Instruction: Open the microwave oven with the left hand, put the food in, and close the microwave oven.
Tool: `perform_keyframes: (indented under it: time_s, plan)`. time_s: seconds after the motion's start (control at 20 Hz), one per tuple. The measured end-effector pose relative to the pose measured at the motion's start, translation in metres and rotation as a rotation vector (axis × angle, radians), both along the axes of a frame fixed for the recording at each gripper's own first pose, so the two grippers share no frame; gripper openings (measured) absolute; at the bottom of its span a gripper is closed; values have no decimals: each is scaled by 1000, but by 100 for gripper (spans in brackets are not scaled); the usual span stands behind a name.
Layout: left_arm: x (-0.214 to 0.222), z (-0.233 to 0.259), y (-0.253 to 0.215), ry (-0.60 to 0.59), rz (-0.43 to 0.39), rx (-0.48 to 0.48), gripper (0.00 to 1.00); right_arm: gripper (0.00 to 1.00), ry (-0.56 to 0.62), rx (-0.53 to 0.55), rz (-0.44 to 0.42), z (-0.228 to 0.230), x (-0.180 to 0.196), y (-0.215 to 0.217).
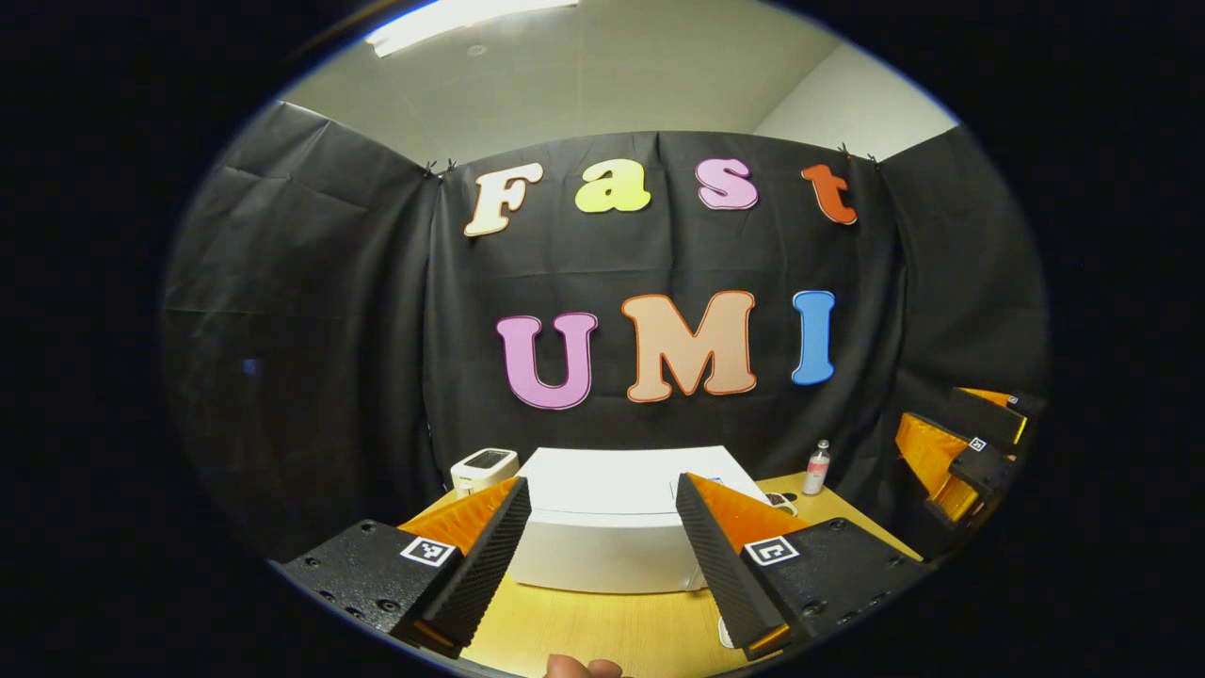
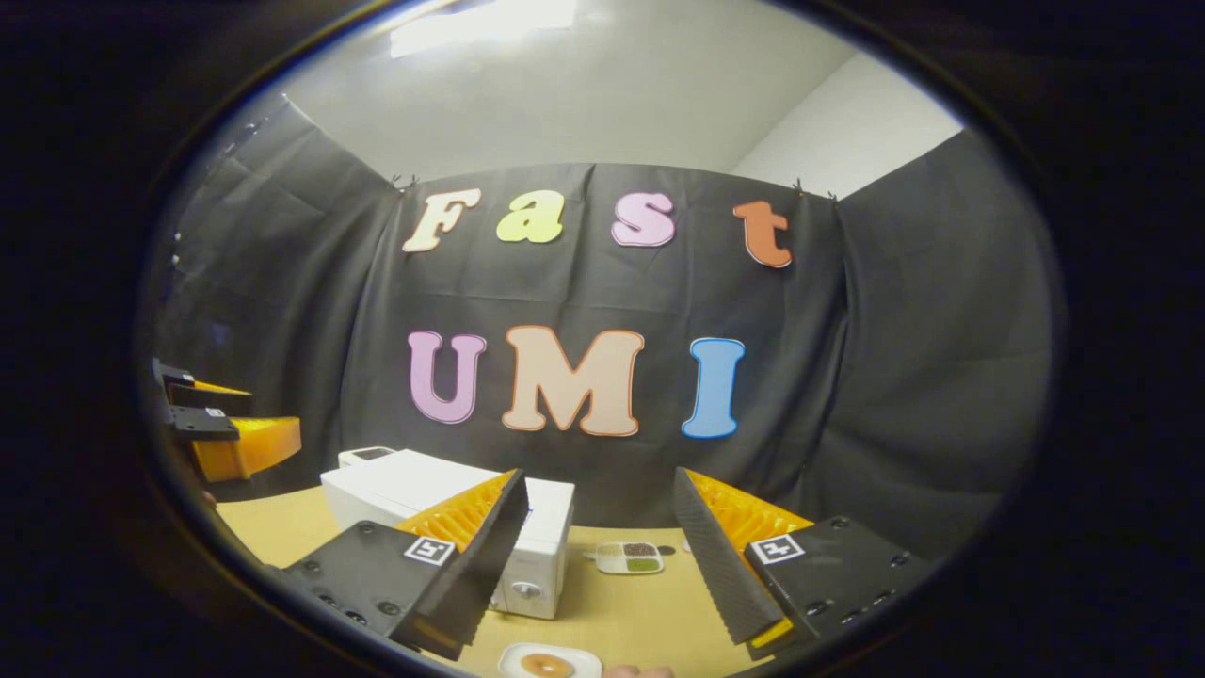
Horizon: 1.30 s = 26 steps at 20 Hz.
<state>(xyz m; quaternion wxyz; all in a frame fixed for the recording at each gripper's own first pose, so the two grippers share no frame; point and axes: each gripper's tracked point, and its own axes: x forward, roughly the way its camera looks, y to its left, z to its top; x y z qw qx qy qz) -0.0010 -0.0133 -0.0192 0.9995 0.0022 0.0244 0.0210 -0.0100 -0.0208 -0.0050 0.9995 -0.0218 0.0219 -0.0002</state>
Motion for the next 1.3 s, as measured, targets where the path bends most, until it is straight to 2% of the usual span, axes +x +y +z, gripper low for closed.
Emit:
perform_keyframes:
  time_s: [0.15,0.4,0.55,0.65,0.85,1.1,1.3]
  plan:
    - [6,-15,-9,18,-34,-3,96,96,-8,-1,-6,3,-1,-3]
    - [24,-69,-33,99,-80,-56,96,96,8,12,2,1,-4,-2]
    - [46,-95,-54,112,-127,-1,94,96,6,7,-12,4,-10,-11]
    - [57,-118,-71,133,-170,62,96,96,5,5,-21,5,-14,-15]
    - [82,-161,-118,143,-278,90,98,96,-1,-23,-55,11,-24,-30]
    - [105,-212,-144,209,-314,133,99,96,-7,-63,-120,20,-43,-57]
    - [126,-236,-144,268,-289,124,99,97,-7,-83,-155,21,-56,-71]
